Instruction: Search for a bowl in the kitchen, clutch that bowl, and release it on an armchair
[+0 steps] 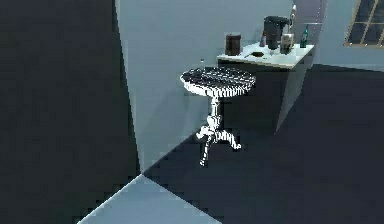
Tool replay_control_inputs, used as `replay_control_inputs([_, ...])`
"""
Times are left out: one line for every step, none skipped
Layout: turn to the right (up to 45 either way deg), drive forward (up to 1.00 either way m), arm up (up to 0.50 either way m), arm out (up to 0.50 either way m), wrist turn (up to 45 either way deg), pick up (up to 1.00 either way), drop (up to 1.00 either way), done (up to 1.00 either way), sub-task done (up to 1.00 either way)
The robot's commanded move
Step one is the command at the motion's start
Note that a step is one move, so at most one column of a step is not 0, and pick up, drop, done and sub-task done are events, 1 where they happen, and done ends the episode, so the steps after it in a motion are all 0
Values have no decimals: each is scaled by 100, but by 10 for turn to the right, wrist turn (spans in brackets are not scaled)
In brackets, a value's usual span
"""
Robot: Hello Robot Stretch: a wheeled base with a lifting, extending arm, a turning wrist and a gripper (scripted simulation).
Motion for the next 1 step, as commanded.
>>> replay_control_inputs([-450, 0, 0, 0, 0, 0, 0, 0, 0])
